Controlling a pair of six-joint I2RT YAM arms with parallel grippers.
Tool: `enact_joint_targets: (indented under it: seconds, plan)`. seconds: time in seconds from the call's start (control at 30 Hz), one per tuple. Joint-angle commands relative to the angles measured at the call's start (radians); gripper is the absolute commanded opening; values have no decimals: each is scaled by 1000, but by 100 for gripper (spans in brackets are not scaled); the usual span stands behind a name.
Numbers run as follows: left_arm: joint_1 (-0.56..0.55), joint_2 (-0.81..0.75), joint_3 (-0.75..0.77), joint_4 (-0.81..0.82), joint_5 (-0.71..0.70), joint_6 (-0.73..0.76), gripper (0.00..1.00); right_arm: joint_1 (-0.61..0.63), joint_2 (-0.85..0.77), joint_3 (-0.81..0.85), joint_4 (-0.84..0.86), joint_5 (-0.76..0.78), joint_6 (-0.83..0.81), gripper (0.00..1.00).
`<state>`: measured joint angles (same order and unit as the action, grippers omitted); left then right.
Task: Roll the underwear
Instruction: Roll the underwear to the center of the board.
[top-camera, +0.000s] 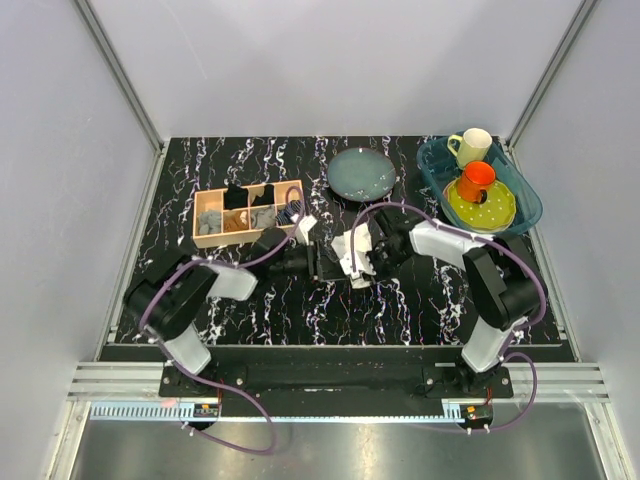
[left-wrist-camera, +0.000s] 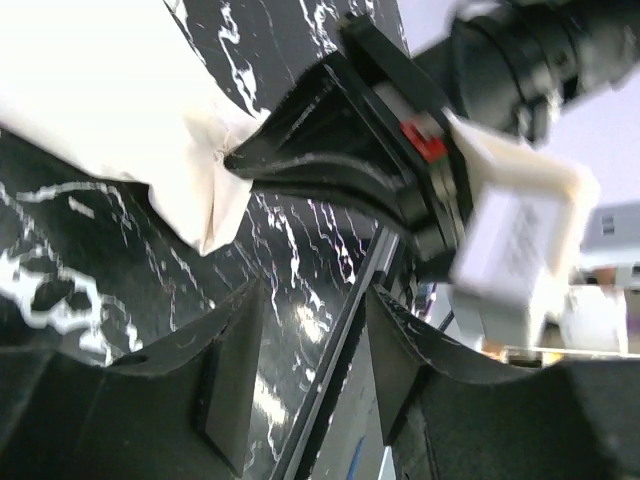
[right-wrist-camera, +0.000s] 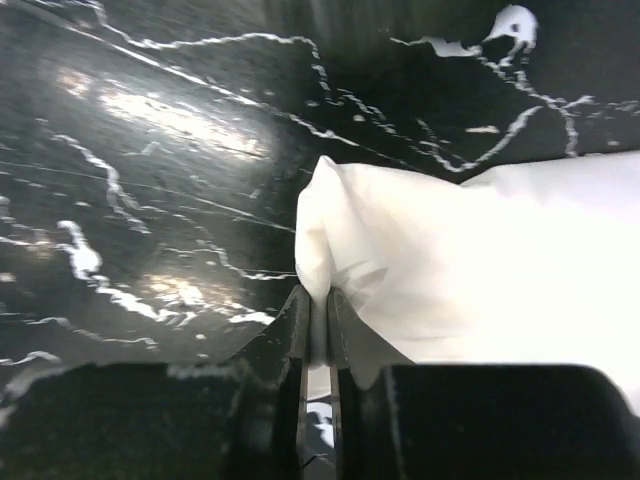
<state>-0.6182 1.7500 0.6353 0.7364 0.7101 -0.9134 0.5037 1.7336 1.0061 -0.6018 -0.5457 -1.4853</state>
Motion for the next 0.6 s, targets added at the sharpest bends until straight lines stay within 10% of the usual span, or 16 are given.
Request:
enact_joint_targets:
  seconds: [0.0,0.27,0.57]
  plan:
    - [-1,-193,-175,171,-95,139,48,7,38,92,-323,-79,31,11]
    - [-351,-553,-440,210,-345,726,59,7,164,275,-705,-187,43,10]
    - [-561,-426,-251,-66,-526,1174,63,7,296,324,-748,-178,111,10]
